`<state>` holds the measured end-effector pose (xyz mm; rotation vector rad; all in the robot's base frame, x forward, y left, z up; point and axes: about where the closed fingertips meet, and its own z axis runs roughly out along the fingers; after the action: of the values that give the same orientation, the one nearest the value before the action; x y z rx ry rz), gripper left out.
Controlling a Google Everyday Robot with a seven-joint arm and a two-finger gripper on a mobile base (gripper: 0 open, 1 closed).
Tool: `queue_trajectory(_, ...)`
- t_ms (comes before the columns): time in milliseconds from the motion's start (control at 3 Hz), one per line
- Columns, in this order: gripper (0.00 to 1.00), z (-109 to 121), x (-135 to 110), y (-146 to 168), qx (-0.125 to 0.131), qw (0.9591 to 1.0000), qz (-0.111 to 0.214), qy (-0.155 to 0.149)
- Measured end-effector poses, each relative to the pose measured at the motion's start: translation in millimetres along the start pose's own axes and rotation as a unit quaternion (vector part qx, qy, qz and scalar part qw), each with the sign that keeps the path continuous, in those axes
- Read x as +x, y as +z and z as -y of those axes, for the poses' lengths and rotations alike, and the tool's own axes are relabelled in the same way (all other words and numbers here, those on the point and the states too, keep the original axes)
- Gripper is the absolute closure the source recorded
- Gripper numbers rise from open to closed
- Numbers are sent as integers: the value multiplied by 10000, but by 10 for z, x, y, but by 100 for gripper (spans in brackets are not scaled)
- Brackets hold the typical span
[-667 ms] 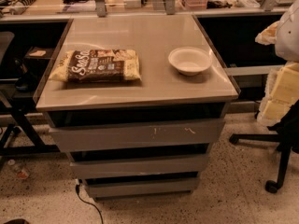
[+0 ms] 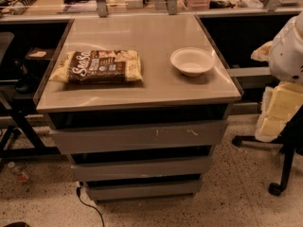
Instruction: Open middle drawer
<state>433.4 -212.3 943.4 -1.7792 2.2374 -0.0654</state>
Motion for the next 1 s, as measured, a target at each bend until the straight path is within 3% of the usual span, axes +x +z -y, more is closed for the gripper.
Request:
queue_trajectory(333,0,-247,59,492,-486,9986,-109,-157)
queue_trajectory(667,0,-248,59,494,-487,9986,-108,-157)
queue_trajectory(1000,0,-454,65,719,-700,9975,32,-115)
